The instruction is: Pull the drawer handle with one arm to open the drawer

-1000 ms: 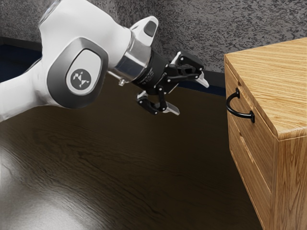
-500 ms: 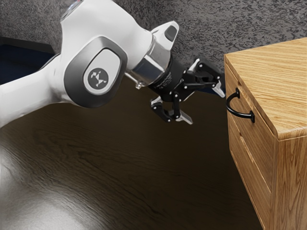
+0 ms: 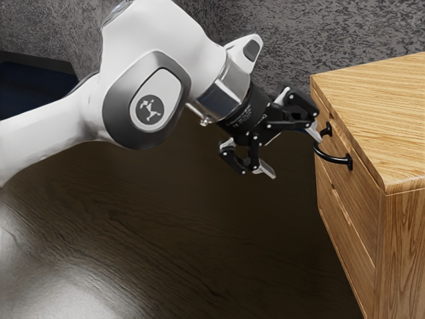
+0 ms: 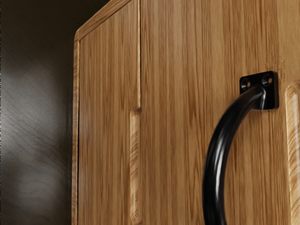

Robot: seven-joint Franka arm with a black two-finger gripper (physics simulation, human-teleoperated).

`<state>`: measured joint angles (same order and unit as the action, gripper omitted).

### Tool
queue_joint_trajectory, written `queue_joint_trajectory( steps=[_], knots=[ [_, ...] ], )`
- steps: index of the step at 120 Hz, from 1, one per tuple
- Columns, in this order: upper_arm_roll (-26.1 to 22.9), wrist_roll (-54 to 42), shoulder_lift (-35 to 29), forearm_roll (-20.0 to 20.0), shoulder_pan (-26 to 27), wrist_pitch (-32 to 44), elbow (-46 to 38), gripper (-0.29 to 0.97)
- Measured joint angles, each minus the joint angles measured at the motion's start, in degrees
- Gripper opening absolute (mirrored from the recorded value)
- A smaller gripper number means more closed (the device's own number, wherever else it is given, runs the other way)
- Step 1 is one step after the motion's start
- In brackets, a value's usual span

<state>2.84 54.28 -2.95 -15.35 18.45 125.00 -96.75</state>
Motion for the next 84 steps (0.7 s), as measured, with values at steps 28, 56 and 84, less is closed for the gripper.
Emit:
queue_joint_trajectory(
  steps=[28, 56, 84],
  knots=[
    [0.1, 0.2, 1.1, 0.0, -0.4, -0.1, 0.7, 0.68],
    [0.1, 0.3, 3.0, -0.1, -1.2, -0.2, 2.8, 0.68],
    [0.1, 0.4, 3.1, -0.1, -2.0, -0.2, 2.7, 0.68]
  ],
)
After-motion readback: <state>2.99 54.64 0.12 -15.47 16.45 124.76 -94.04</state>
